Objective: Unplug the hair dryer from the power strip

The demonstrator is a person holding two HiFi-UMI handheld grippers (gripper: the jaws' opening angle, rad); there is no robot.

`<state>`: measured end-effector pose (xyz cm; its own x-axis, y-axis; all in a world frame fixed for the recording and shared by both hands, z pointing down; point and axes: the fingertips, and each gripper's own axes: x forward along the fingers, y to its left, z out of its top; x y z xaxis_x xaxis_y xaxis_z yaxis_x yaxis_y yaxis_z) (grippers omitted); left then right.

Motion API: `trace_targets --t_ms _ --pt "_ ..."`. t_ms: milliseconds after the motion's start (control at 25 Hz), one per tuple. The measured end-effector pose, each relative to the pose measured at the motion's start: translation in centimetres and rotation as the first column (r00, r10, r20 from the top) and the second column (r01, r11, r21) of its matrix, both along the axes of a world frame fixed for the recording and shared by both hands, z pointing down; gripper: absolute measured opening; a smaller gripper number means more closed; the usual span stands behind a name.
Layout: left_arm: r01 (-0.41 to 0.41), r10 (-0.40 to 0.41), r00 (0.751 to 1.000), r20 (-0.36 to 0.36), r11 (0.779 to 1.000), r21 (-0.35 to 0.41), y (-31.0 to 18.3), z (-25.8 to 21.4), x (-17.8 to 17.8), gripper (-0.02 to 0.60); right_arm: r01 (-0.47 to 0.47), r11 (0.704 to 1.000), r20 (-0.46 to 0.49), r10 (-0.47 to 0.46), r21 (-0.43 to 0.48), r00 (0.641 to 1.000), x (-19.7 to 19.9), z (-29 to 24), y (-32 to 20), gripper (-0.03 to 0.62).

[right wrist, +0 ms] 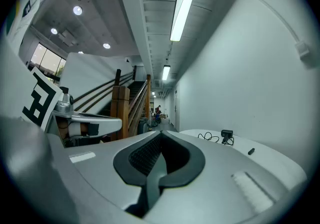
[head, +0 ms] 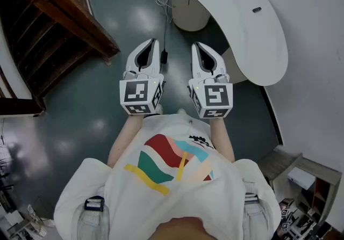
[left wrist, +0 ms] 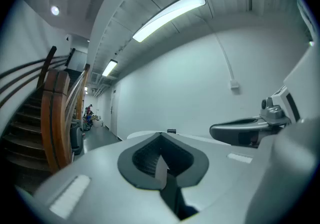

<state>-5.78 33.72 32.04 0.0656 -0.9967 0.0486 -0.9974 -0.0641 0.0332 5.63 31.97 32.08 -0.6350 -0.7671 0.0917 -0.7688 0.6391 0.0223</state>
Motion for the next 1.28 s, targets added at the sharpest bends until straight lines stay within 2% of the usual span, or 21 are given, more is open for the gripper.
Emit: trace_targets --t_ms 320,560,680,960,1280 --pt "0.004 -0.004 1.0 0.004 1.0 0.008 -0.5 -0.1 0.5 -0.002 0.015 1.0 -0.002 -0.015 0.006 1.0 0.3 -0.1 -0.5 0.011" --pt "0.031 -0.031 0.999 -0.009 0.999 0.017 -1.1 -0.5 0.4 -0.002 0.024 1.0 0.041 -0.024 0.0 0.999 1.5 -0.4 -1.0 0.011" --pt "0.038 -0.038 0.999 -0.022 0.999 0.02 -1.4 -0.3 0.9 -0.002 0.028 1.0 0.02 -0.029 0.011 0.999 2.3 -0.2 -1.2 0.011" --pt "0.004 -0.003 1.0 -0.018 1.0 0.014 -2.2 0.7 3.2 -0.002 -0.006 1.0 -0.001 0.007 0.031 1.0 4.6 0.4 -2.0 0.012" --pt "-0.012 0.014 0.999 -0.034 0.999 0.046 -6.0 0.5 3.3 -0.002 -0.014 0.999 -0.007 0.015 0.051 1.0 5.0 0.3 -4.5 0.011"
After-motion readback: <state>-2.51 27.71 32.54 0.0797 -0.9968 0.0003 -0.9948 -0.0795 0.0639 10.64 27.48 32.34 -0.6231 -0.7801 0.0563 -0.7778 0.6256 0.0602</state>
